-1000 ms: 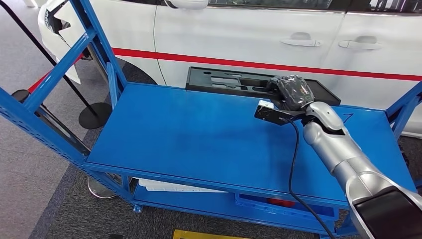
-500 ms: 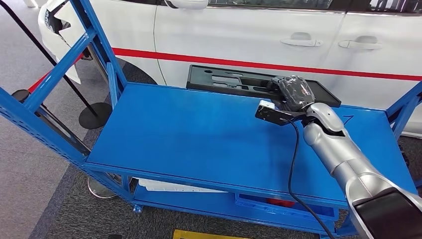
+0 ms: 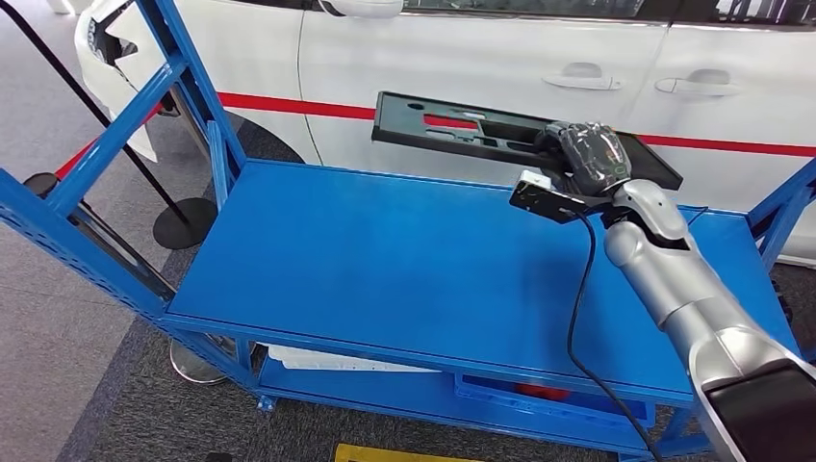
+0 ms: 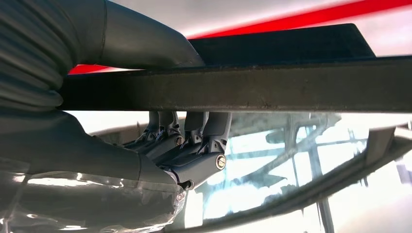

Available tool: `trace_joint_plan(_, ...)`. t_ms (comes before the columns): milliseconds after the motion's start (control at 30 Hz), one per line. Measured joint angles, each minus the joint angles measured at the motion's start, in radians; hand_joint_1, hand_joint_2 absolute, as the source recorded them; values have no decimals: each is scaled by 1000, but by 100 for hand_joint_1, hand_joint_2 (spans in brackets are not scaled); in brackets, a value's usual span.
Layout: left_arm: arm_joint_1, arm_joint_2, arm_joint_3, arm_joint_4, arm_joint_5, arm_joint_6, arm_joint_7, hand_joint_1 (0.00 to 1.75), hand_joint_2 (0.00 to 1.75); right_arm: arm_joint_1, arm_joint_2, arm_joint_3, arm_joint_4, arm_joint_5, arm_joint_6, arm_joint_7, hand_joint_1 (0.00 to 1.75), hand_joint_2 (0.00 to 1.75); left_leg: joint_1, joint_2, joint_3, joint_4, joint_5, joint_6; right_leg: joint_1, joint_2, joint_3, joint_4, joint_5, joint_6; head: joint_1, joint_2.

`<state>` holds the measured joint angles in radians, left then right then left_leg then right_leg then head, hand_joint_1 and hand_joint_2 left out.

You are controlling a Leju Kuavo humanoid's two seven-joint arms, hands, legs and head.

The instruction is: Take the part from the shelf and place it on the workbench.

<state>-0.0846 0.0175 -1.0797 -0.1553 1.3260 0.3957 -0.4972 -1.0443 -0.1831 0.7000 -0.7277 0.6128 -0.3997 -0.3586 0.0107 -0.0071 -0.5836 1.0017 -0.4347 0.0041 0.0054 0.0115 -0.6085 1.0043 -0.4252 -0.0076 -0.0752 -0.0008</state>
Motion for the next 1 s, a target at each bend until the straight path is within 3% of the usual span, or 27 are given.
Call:
trace_joint_plan(133,-1,0,-7,0,-14,3,3,0,175,-10,-26,-4,-39,-4,17,5,175,175,0,0,0,1,0,0,0,0,0,0,0,0,0,0)
trace_joint_plan(267,-6,4,-21,0,-25,14,10,0,175,-10,-39,-5,-54,-10,28,7,175,175,-3,0,-3,8,-5,8,-4,0,0,0,1,3,0,0)
trace_joint_plan(367,-9,7,-25,0,-28,23,12,0,175,-11,-40,-5,-55,-19,25,5,175,175,-3,0,-1,3,2,14,-5,1,1,-3,5,10,0,0)
trace_joint_plan(433,-12,7,-27,0,-29,32,12,0,175,-10,-43,-4,-54,-23,20,2,175,175,3,4,6,-16,17,22,-5,0,-5,13,-13,18,0,0)
trace_joint_plan(467,-14,7,-28,0,-29,35,12,0,175,-10,-44,-4,-54,-24,18,0,175,175,7,7,9,-26,24,25,-6,0,-19,47,-40,22,0,0)
trace_joint_plan(533,-17,7,-31,0,-29,40,13,0,175,-8,-49,-4,-53,-28,15,-2,175,175,10,9,8,-31,29,28,-15,-1,-70,175,-112,32,0,0)
trace_joint_plan(567,-16,7,-32,0,-29,42,15,0,175,-5,-52,-4,-53,-31,14,-2,175,175,11,9,6,-29,30,28,-21,-2,-97,240,-137,37,0,0)
trace_joint_plan(600,-16,7,-33,0,-29,45,16,0,175,-1,-55,-3,-52,-35,14,-2,175,175,13,9,4,-27,30,26,-28,-2,-113,280,-145,44,0,0)
trace_joint_plan(633,-16,7,-35,0,-29,47,17,0,175,3,-58,-3,-52,-38,14,-1,175,175,17,9,2,-23,29,22,-34,-4,-111,282,-133,51,0,0)
trace_joint_plan(667,-15,7,-37,0,-29,49,18,0,175,4,-60,-2,-52,-40,14,-1,175,175,23,9,-2,-16,27,16,-42,-6,-87,238,-102,59,0,0)
trace_joint_plan(733,-16,9,-39,0,-28,52,19,0,175,3,-64,-1,-52,-44,15,0,175,175,31,8,-14,5,18,-3,-52,-9,-16,105,-46,76,0,0)
trace_joint_plan(800,-17,12,-41,1,-28,55,19,0,175,2,-67,0,-53,-48,16,0,175,175,30,5,-25,22,15,-22,-53,-5,13,42,-31,70,-1,0)
trace_joint_plan(900,-16,12,-44,2,-28,59,19,0,175,2,-70,3,-55,-52,17,2,175,175,30,2,-37,27,19,-41,-49,-1,-4,46,-31,38,-2,0)
trace_joint_plan(933,-16,12,-45,2,-28,61,19,0,175,2,-69,4,-56,-53,17,2,175,175,31,3,-45,39,5,-44,-48,-2,-10,47,-26,27,-2,0)
trace_joint_plan(1000,-16,12,-46,2,-28,64,20,0,175,2,-69,5,-57,-55,16,3,175,175,32,6,-77,124,-65,-44,-43,-5,-22,45,-14,8,-2,0)
